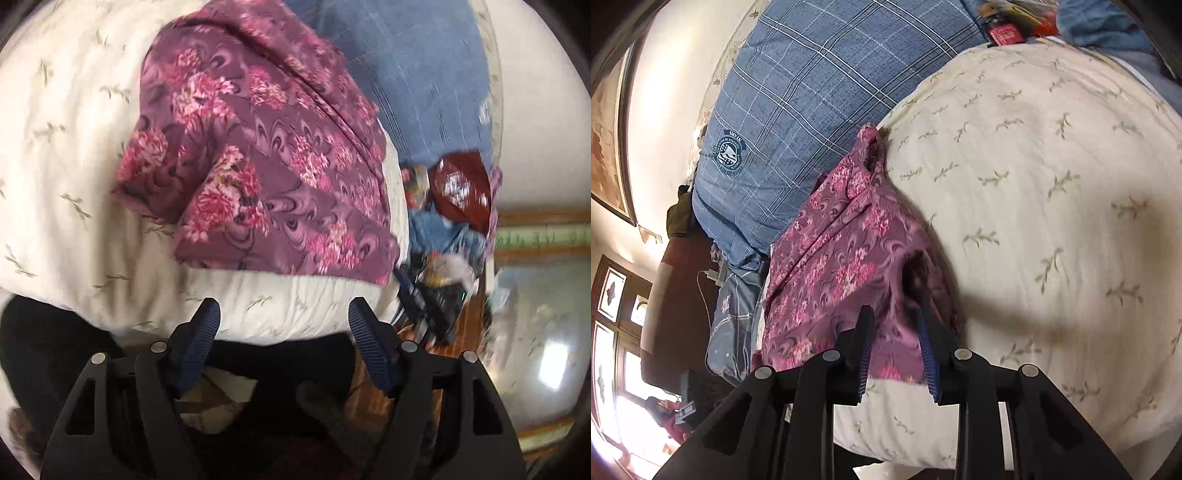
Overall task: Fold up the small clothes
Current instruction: 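Grasp the folded shirt edge with the left gripper while the right gripper pinches the fold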
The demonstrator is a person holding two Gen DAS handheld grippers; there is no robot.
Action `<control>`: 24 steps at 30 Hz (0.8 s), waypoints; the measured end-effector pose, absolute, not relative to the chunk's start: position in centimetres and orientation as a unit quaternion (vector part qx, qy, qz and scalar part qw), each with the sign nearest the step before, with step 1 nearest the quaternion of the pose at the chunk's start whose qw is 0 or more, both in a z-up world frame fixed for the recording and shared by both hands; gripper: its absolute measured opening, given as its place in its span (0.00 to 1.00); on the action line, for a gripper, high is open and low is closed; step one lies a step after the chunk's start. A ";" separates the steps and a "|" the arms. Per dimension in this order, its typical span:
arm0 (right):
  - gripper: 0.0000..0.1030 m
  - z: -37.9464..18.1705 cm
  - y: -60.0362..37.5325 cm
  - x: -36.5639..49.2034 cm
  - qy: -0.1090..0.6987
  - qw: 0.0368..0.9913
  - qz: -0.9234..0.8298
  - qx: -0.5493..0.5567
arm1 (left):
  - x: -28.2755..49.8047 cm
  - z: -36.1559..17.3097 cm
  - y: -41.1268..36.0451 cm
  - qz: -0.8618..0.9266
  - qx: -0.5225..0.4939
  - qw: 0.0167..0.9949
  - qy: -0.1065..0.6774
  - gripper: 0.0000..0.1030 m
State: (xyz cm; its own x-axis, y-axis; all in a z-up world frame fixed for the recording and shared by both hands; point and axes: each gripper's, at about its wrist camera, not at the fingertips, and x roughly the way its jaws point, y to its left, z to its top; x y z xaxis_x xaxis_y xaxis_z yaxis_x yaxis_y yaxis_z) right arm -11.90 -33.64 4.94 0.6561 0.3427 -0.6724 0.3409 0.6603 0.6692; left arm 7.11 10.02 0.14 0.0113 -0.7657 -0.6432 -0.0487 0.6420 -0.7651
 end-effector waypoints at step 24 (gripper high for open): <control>0.07 5.5 -30.5 -13.0 0.422 0.844 0.028 0.329 | 10.0 0.0 10.9 -0.201 -0.346 0.690 0.603 0.06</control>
State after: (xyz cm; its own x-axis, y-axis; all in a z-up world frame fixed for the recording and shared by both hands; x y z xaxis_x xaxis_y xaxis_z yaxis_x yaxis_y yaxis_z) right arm -13.00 -30.50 5.53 0.6421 0.3258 -0.6940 0.2296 0.7820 0.5795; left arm 9.96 10.90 -0.05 0.1927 -0.6950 -0.6927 -0.1388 0.6796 -0.7204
